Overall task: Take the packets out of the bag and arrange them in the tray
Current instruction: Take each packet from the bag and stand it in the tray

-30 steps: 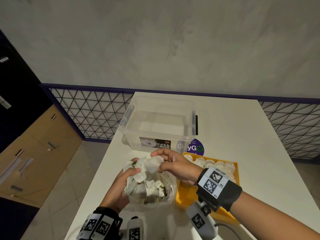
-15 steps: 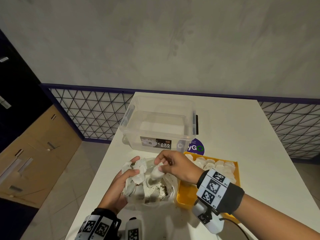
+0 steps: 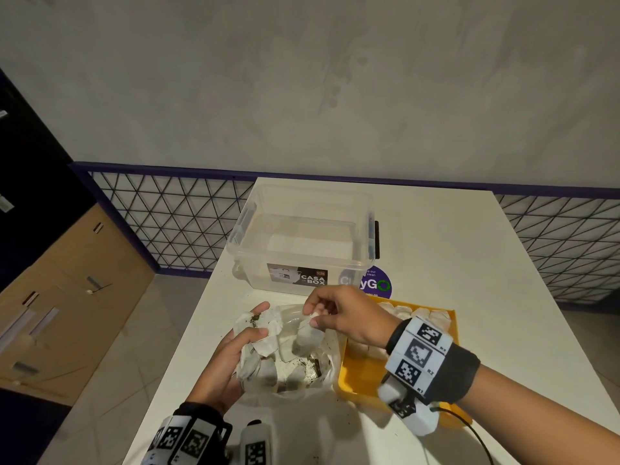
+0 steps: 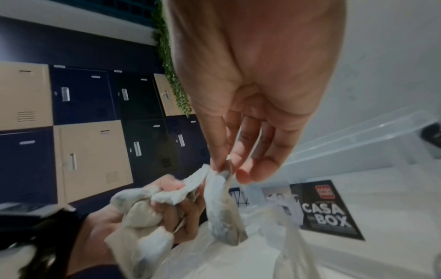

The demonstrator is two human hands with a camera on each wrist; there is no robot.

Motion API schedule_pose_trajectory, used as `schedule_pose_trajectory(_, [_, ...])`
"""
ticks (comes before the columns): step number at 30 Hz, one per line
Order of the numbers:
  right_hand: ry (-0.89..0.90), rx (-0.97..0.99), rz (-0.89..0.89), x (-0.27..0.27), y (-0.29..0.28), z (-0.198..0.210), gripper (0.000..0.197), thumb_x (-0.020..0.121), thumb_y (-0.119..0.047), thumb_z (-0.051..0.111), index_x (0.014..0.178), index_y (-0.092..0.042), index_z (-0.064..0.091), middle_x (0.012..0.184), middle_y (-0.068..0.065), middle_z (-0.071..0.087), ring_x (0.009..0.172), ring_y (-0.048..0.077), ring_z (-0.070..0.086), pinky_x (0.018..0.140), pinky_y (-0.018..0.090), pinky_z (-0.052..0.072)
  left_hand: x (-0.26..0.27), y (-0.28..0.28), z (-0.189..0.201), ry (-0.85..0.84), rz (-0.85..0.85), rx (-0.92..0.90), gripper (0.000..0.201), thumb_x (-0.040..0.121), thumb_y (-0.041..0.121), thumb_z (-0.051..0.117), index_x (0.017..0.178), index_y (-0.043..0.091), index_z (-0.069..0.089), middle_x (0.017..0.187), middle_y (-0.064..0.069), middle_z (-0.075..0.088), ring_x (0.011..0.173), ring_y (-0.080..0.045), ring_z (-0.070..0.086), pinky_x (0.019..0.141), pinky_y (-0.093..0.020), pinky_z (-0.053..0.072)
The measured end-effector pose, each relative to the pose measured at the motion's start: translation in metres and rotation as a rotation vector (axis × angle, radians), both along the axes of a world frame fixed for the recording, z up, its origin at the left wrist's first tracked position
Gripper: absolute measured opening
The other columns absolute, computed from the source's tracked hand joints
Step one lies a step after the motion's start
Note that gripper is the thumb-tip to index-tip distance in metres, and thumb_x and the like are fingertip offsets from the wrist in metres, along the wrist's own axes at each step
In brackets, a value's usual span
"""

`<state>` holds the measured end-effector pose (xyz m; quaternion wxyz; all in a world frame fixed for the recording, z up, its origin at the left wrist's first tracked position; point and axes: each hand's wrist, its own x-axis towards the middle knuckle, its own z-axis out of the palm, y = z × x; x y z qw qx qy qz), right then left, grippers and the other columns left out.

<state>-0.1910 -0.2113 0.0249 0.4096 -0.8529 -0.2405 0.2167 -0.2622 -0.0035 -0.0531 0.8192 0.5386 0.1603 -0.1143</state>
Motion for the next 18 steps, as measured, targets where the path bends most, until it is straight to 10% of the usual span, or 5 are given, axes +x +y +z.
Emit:
schedule_pose_trajectory(5, [-0.043,-0.050,-0.079,0.023,-0.031,0.013,0.020,0.082,-0.002,0.064,0.086,-0.022,0.063,0.083,0.000,0.060,0.071,0.009,0.052,0.066,0.013,0.043,-0.001,-0.008,0.009,0.007,0.002,-0.020,0.039,0.078,0.013,0.061,0.113,0.028,0.067,0.084,0.001,0.072,0.081,-0.015,0.061,0.079,-0.028,0.048])
schedule_pose_trajectory(9, [-0.171,-0.339,-0.059,0.033,-0.055,0.003,0.028,0.082,0.001,0.054,0.073,-0.025,0.052,0.074,-0.008,0.055,0.071,0.011,0.052,0.063,0.012,0.038,-0.001,-0.008,0.003,0.032,-0.014,-0.020,0.057,0.063,0.029,0.072,0.120,0.033,0.065,0.075,0.004,0.056,0.065,-0.013,0.046,0.065,-0.024,0.047])
schedule_pose_trajectory(18, [0.140,-0.480,0.006,0.024,-0.057,-0.078,0.031,0.078,0.002,0.057,0.073,-0.028,0.050,0.074,-0.008,0.050,0.080,0.017,0.053,0.072,0.022,0.042,0.000,-0.015,0.010,0.083,-0.017,-0.031,0.038,0.090,0.003,0.046,0.117,0.025,0.063,0.094,-0.001,0.076,0.079,-0.016,0.072,0.061,-0.025,0.055])
